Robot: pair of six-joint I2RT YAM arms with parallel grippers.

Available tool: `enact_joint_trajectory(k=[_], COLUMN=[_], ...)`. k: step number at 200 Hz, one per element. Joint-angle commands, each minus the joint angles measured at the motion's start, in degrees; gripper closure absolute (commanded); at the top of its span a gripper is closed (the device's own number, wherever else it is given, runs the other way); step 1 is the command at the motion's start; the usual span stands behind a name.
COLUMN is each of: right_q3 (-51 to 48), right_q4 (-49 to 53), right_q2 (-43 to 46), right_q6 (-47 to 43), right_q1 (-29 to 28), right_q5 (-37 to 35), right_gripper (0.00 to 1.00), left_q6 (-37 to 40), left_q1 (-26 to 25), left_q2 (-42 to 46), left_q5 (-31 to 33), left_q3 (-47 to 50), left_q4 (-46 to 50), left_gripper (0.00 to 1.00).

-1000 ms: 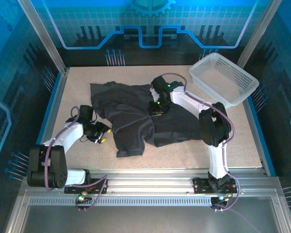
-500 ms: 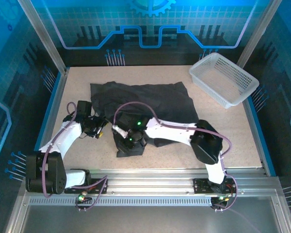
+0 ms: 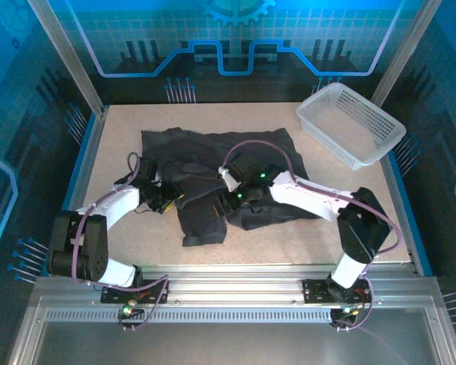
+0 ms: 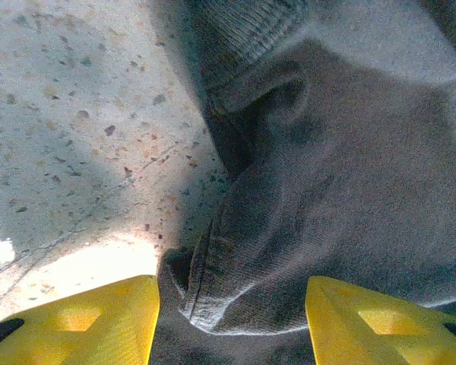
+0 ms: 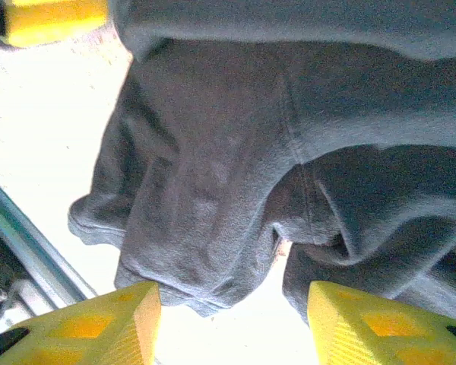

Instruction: Fold and stack the t-shirts

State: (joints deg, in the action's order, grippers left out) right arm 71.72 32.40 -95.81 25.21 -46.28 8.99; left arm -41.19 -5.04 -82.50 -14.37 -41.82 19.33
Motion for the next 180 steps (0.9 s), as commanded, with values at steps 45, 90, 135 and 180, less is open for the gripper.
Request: enact_joint_trajectory(k=[45,90,135,180], right_q3=[-4.03,-6.29,-10.63,-18.68], right_q4=[-2.14,-1.89,-0.62,9.45], right_q2=[5.78,8.43,13.39,23.7], right_q6=[4.64,5.91,8.98,23.02], right_q1=[6.92,9.33,13.12,21.32], right_q5=[5.08,4.97,0.7,-10.38], right_gripper=[0.44,0.46,0.51,0.51], left_q6=[4.07,5.41,5.68,-4.82], left_q1=[-3.75,-3.8,-3.75,-3.42], left_q2=[-1.48,-0.7,5.88,19.5], left_q5=[0.16,3.37,8.28,25.43], left_q3=[3.74,0.09,0.02,-6.36], left_q4=[-5.56,-2.74,4.42,22.08], left_gripper=[0.54,0.74,1.0,1.0])
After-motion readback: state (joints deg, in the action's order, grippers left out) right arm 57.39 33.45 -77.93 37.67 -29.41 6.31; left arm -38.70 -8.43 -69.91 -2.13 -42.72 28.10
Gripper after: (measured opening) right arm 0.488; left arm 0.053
